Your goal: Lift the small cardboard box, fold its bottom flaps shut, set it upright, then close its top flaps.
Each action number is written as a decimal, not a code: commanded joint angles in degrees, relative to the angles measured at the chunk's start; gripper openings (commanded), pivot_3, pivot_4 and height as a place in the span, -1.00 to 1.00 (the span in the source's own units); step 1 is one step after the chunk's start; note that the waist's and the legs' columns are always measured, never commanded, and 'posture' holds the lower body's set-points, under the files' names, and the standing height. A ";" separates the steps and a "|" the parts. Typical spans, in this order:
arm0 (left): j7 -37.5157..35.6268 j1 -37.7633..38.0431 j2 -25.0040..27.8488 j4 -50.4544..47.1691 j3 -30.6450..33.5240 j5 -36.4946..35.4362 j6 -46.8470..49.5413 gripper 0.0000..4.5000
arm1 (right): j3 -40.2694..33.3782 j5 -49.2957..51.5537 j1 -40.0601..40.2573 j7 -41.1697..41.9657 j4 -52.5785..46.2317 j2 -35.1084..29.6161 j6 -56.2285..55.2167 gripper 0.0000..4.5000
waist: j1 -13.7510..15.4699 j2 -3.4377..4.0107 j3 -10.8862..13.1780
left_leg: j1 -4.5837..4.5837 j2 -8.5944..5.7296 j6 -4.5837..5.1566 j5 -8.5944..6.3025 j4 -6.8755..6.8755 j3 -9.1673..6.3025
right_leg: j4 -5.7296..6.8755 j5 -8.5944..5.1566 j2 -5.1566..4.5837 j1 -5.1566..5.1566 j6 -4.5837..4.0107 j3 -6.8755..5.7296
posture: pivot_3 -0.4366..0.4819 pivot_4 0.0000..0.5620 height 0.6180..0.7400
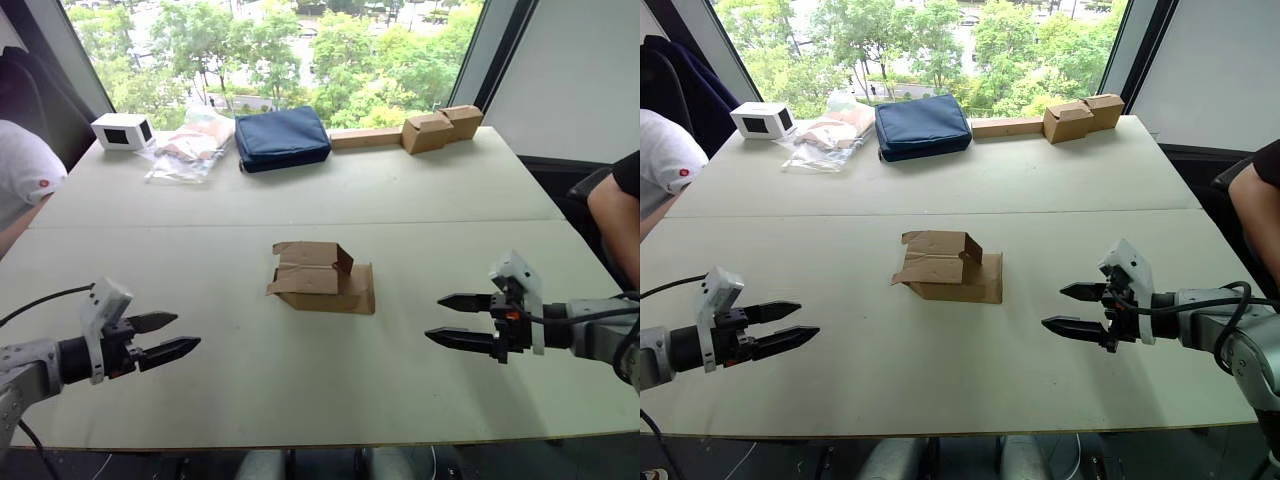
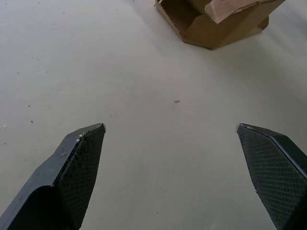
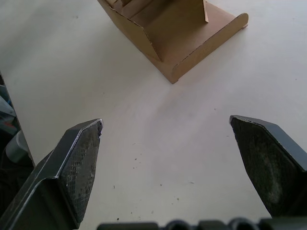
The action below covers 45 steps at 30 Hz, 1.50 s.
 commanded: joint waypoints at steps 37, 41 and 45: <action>-2.97 -25.42 1.51 17.45 -8.26 -8.02 20.62 1.00 | 2.16 -4.49 -4.33 -3.52 -5.43 3.16 -5.38 0.98 | 0.02 0.02 -0.01 | 0.00 -0.03 -0.01 0.00 0.07 0.00 | 0.08 0.05 0.04 -0.01 0.09 -0.03 | -0.05 -0.47 1.00; -5.13 -37.02 -1.84 28.60 -15.19 -6.76 26.97 1.00 | 5.89 -5.90 -6.81 -4.48 -9.58 2.88 -5.24 0.98 | -0.01 -0.04 0.01 | -0.01 -0.05 -0.01 0.01 0.09 -0.01 | 0.12 0.14 0.14 -0.02 0.26 -0.06 | -0.05 -0.47 1.00; -8.11 -46.99 -6.64 38.50 -22.84 -2.02 26.64 1.00 | 8.54 -6.31 -8.12 -7.08 -16.40 2.58 -3.48 0.98 | 0.01 -0.07 0.02 | -0.07 -0.08 0.00 0.02 0.13 0.00 | 0.19 0.16 0.25 -0.08 0.29 -0.09 | -0.05 -0.47 1.00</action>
